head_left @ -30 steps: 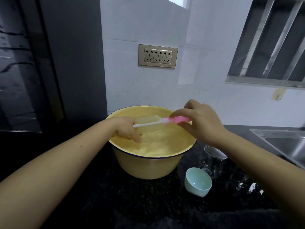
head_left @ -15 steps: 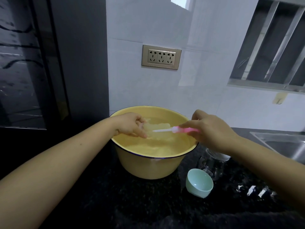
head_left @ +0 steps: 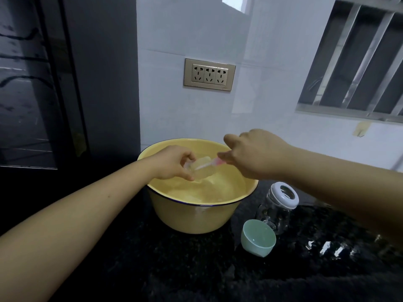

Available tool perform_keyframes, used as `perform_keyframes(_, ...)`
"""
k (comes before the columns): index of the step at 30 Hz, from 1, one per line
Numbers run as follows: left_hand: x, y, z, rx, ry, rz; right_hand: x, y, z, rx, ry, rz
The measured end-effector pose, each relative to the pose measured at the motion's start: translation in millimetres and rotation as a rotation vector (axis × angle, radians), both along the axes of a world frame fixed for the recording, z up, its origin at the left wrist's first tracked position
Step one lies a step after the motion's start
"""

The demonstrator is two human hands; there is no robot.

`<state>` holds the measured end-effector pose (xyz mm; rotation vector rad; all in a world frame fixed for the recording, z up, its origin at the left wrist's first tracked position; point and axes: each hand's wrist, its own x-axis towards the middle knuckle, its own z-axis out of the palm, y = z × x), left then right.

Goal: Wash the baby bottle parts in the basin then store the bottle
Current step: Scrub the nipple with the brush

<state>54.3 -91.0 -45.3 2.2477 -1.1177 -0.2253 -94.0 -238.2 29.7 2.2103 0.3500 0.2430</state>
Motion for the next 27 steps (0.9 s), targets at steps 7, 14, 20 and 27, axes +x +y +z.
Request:
perform_keyframes(7, -4.4, 0.5, -0.3, -0.017, -0.041, -0.047, 1.3, 13.2, -5.7, 0.494, 0.101, -0.379)
perform_keyframes(14, -4.0, 1.2, 0.4, -0.093, -0.019, -0.023, 20.2, 3.7, 9.0, 1.076, 0.368, -0.715)
perform_keyframes(20, -4.4, 0.5, -0.9, -0.027, 0.029, -0.053, 7.5, -0.7, -2.3, 0.577, 0.175, -0.309)
perform_keyframes(27, -5.7, 1.1, 1.9, 0.017, -0.072, -0.013, 11.6, 9.0, -18.9, 0.244, -0.090, -0.006)
